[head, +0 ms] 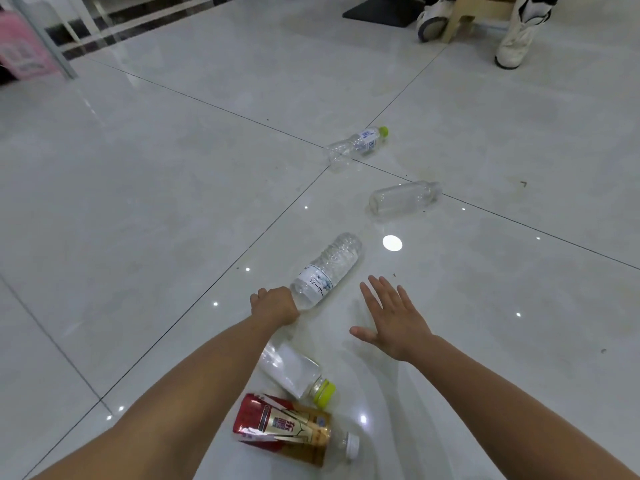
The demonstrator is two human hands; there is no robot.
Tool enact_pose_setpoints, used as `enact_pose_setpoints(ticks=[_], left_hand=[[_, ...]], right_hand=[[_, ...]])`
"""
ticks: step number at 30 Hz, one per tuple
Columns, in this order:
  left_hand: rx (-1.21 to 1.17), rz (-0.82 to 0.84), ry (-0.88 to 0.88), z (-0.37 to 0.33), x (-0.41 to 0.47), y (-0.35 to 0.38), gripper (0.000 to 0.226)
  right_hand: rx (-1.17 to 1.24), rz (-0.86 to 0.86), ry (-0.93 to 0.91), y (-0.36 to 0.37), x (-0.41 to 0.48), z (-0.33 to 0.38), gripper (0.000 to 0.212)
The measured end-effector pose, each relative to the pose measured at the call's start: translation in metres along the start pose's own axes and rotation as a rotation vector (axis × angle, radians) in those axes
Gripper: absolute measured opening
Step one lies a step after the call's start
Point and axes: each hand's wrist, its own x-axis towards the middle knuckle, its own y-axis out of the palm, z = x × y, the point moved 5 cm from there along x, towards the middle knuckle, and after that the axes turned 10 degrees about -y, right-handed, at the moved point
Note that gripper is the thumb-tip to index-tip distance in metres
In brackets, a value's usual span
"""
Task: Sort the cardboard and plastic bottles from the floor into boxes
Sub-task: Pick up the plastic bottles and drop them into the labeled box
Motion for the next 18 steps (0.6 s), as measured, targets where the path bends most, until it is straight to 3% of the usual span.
enact_pose_setpoints(ticks=[7,12,18], left_hand=[[0.049,-0.059,0.015,0.053,-0.021,-0.026,0.043],[0.069,-0.088,-0.008,0.089,-0.03,-0.033,0.037],[0.016,-0.003,-0.046,0.11,-0.041,-0.028,0.036]], right_hand=[[0.005,0.077,-0.164,0.02,-0.004,0.064,0.141],[-0.02,0.186,-0.225,0.038,-0.014,0.106,0.102],[-0.039,0.14,-0.115,0.037,-0.012,0.109,0.085]])
